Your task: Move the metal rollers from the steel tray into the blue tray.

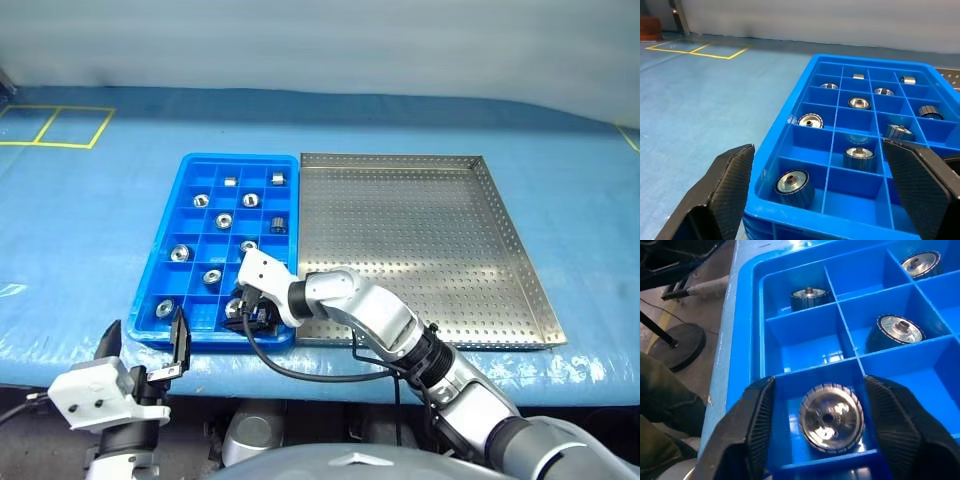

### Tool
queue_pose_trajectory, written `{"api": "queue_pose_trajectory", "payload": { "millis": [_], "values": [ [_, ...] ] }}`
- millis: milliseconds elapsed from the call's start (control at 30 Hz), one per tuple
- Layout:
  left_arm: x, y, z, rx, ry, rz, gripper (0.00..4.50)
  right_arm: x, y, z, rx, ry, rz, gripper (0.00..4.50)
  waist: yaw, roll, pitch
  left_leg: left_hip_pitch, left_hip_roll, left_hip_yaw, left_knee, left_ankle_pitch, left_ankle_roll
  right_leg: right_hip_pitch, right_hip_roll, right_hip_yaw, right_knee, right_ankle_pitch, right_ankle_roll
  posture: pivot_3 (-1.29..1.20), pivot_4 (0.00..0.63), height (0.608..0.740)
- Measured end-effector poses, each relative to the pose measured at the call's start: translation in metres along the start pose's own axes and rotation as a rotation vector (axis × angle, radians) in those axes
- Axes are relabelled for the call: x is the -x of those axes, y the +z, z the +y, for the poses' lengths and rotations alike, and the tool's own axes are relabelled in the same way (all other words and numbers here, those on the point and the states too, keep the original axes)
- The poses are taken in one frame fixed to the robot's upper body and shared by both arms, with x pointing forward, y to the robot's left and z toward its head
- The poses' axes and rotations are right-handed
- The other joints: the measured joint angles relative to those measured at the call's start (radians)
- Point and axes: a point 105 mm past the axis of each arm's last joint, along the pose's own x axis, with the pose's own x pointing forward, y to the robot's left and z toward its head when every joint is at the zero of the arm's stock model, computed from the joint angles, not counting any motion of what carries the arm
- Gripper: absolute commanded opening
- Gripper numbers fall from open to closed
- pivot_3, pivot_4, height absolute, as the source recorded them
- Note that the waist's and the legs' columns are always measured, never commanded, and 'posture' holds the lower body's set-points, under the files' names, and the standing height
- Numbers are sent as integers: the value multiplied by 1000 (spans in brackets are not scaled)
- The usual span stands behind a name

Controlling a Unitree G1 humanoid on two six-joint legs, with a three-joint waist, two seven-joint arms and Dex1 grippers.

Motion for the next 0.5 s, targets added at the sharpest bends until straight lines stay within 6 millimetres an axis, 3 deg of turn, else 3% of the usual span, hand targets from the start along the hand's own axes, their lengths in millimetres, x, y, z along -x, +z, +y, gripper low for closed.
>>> {"api": "queue_pose_trajectory", "payload": {
  "millis": [67,100,300,500],
  "values": [
    [-2,1,-1,-2,-12,-8,4464,3,0,-3,-9,-23,-4,4380,2,0,0,0,0,0,0,0,0,0,0,0,-1,0,0,442,150,740],
    [-3,2,-2,-3,-17,-12,4464,4,1,-3,-12,-26,-6,4477,2,0,0,0,0,0,0,0,0,0,0,0,-1,0,0,430,150,740],
    [-14,3,-8,-13,-81,-20,4464,9,3,-5,-41,-52,-30,4477,-7,0,0,0,0,0,0,0,0,0,0,-1,-1,0,0,332,150,740],
    [-34,9,-16,-39,-174,-42,4464,32,21,-41,-64,-245,-150,4477,-56,1,0,0,0,0,1,1,-1,1,0,-1,0,0,0,225,150,740]
  ]
}}
